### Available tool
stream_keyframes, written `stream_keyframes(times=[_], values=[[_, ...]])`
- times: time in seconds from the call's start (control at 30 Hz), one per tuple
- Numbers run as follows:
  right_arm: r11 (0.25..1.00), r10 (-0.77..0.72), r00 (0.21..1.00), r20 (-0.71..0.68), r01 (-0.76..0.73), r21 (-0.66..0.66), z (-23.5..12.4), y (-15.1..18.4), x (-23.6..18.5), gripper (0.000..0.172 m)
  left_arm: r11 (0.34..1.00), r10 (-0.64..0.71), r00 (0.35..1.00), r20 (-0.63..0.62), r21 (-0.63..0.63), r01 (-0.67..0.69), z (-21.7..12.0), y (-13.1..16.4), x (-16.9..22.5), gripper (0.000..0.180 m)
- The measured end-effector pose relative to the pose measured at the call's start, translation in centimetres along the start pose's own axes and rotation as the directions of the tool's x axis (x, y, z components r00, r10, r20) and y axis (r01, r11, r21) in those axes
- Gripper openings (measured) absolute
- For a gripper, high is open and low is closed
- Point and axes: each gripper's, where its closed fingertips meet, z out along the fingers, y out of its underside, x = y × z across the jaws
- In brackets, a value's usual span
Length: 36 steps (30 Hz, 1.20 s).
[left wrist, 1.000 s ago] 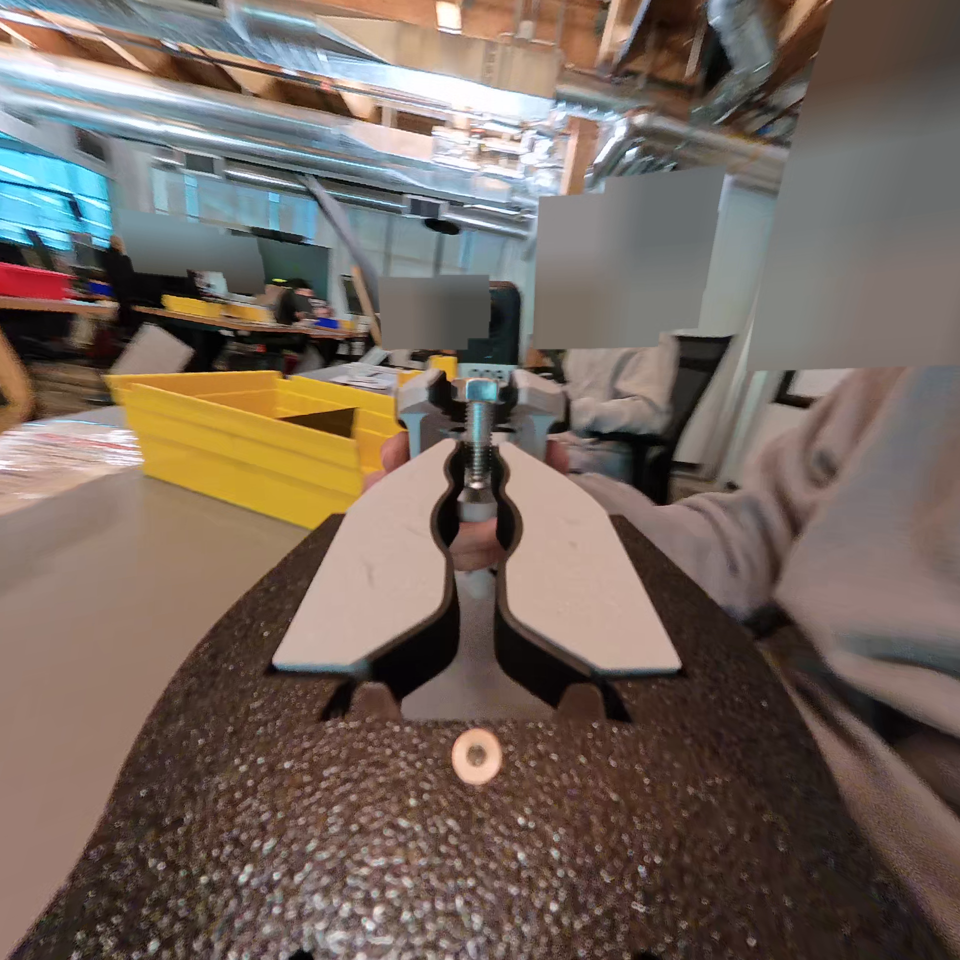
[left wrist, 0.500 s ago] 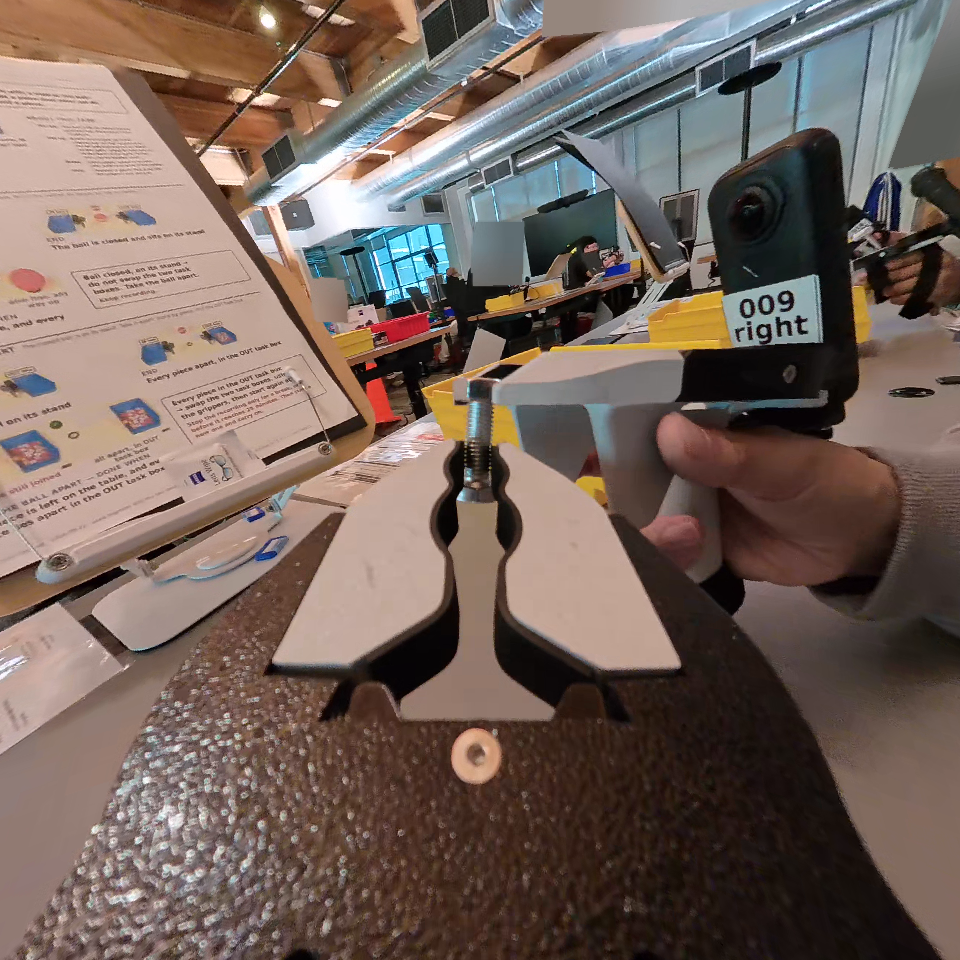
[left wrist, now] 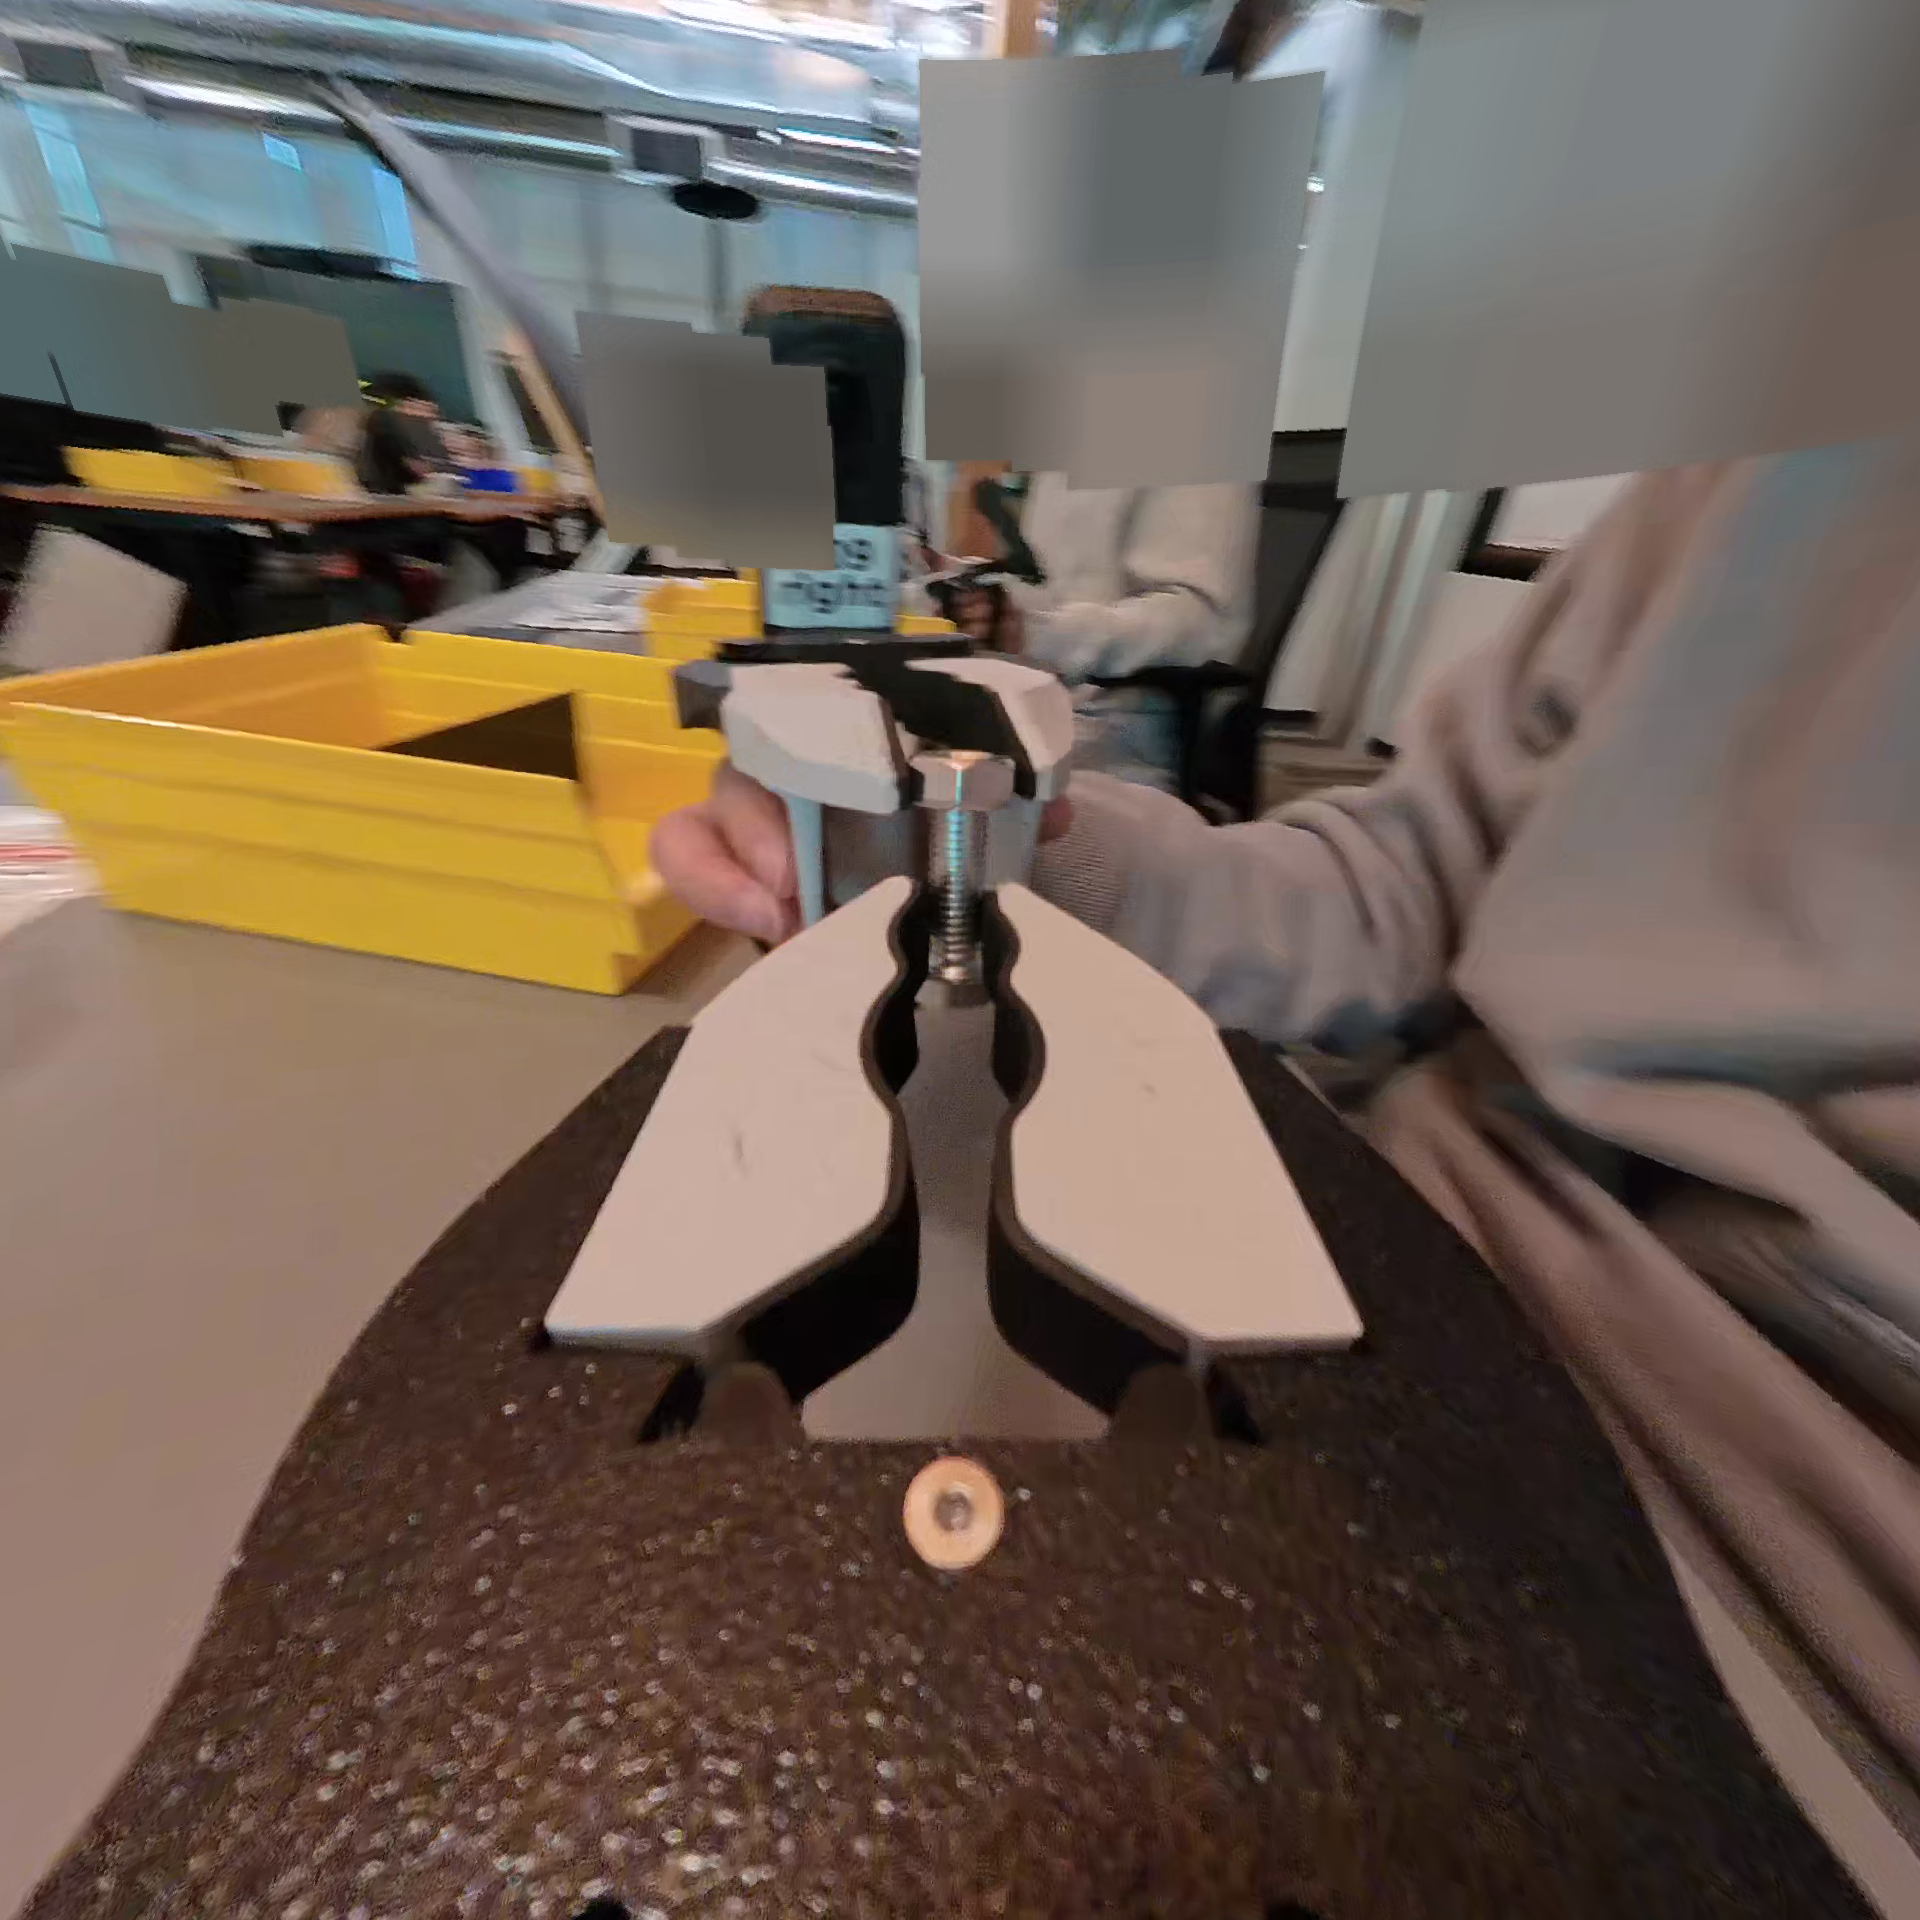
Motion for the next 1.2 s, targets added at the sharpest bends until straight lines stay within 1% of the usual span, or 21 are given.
stream_keyframes(times=[0.03, 0.07, 0.13, 0.2, 0.23, 0.3, 0.33, 0.4, 0.43, 0.5, 0.6, 0.67, 0.7, 0.77, 0.83, 0.97, 1.03, 1.07, 1.1, 1.17, 1.2], values=[[1.0, 0.002, 0.999, 0.052, -0.002, -0.009, 0.2, 0.1, -0.8, 0.018, 1.0, -0.016, 0.998, -0.058, -0.007, 0.016, 0.1, 0.1, 0.8, 0.008], [1.0, 0.001, 0.997, 0.076, 0.0, -0.01, 0.3, 0.1, -1.3, 0.018, 1.0, -0.027, 0.995, -0.094, -0.006, 0.026, 0.1, 0.1, 1.3, 0.008], [1.0, 0.006, 0.997, 0.08, -0.006, 0.001, 0.4, -0.1, -1.4, 0.018, 1.0, -0.021, 0.995, -0.096, 0.014, 0.022, 0.1, -0.1, 1.3, 0.008], [0.999, 0.018, 1.0, -0.003, -0.018, 0.037, 0.1, -0.4, -0.2, 0.019, 0.999, 0.002, 1.0, -0.007, 0.04, -0.001, 0.1, -0.4, 0.1, 0.008], [0.998, 0.015, 0.996, -0.084, -0.01, 0.067, -0.1, -0.6, 1.0, 0.021, 0.998, 0.007, 0.998, 0.056, 0.056, -0.01, -0.1, -0.6, -0.8, 0.008], [0.995, 0.014, 0.963, -0.269, 0.014, 0.103, -0.9, -0.9, 3.5, 0.041, 0.994, 0.05, 0.975, 0.216, 0.083, -0.069, -0.7, -1.1, -2.8, 0.008], [0.994, 0.008, 0.946, -0.323, 0.027, 0.103, -1.1, -1.0, 4.2, 0.046, 0.989, 0.091, 0.944, 0.317, 0.085, -0.124, -1.2, -1.4, -3.9, 0.008], [0.991, -0.014, 0.906, -0.422, 0.067, 0.112, -1.5, -1.4, 5.3, 0.046, 0.974, 0.167, 0.851, 0.497, 0.051, -0.221, -2.1, -1.9, -5.6, 0.008], [0.988, -0.025, 0.887, -0.461, 0.091, 0.122, -1.6, -1.6, 5.7, 0.05, 0.97, 0.188, 0.805, 0.563, 0.024, -0.243, -2.4, -1.9, -6.2, 0.008], [0.979, -0.035, 0.835, -0.549, 0.139, 0.149, -1.6, -2.1, 6.3, 0.046, 0.966, 0.204, 0.722, 0.662, -0.018, -0.256, -3.0, -1.9, -7.3, 0.009], [0.97, -0.023, 0.77, -0.637, 0.171, 0.172, -1.4, -2.1, 6.9, 0.04, 0.959, 0.236, 0.65, 0.723, -0.063, -0.278, -3.2, -1.9, -7.7, 0.009], [0.971, -0.033, 0.76, -0.649, 0.178, 0.159, -0.8, -1.7, 6.9, 0.039, 0.948, 0.281, 0.618, 0.734, -0.112, -0.298, -3.0, -1.8, -7.7, 0.009], [0.972, -0.04, 0.755, -0.654, 0.181, 0.151, -0.6, -1.6, 6.9, 0.037, 0.944, 0.298, 0.613, 0.731, -0.129, -0.305, -2.9, -1.7, -7.7, 0.009], [0.972, -0.042, 0.748, -0.663, 0.185, 0.147, -0.5, -1.5, 6.9, 0.032, 0.943, 0.303, 0.616, 0.727, -0.133, -0.306, -2.6, -1.6, -7.6, 0.008], [0.972, -0.03, 0.747, -0.664, 0.178, 0.156, -0.5, -1.5, 6.9, 0.019, 0.945, 0.297, 0.63, 0.717, -0.128, -0.3, -2.4, -1.5, -7.5, 0.009], [0.979, -0.04, 0.772, -0.634, 0.158, 0.131, -0.6, -1.3, 6.9, 0.018, 0.954, 0.278, 0.659, 0.699, -0.118, -0.277, -2.3, -1.3, -7.4, 0.009], [0.984, -0.034, 0.806, -0.591, 0.129, 0.12, -0.5, -1.1, 6.8, 0.018, 0.961, 0.258, 0.696, 0.671, -0.106, -0.254, -2.1, -1.1, -7.3, 0.009], [0.986, -0.033, 0.833, -0.552, 0.116, 0.116, -0.5, -1.1, 6.5, 0.018, 0.967, 0.241, 0.732, 0.638, -0.09, -0.24, -2.0, -1.1, -7.0, 0.009], [0.988, -0.029, 0.865, -0.5, 0.099, 0.114, -0.5, -1.1, 6.1, 0.018, 0.974, 0.211, 0.783, 0.585, -0.062, -0.217, -1.7, -1.1, -6.5, 0.009], [0.99, 0.004, 0.936, -0.352, 0.046, 0.136, -0.5, -1.4, 4.7, 0.018, 0.992, 0.097, 0.908, 0.408, 0.031, -0.12, -1.0, -1.2, -4.8, 0.009], [0.988, 0.033, 0.96, -0.277, 0.01, 0.154, -0.5, -1.5, 4.0, 0.018, 0.996, 0.028, 0.95, 0.311, 0.075, -0.054, -0.9, -1.3, -4.0, 0.009]])
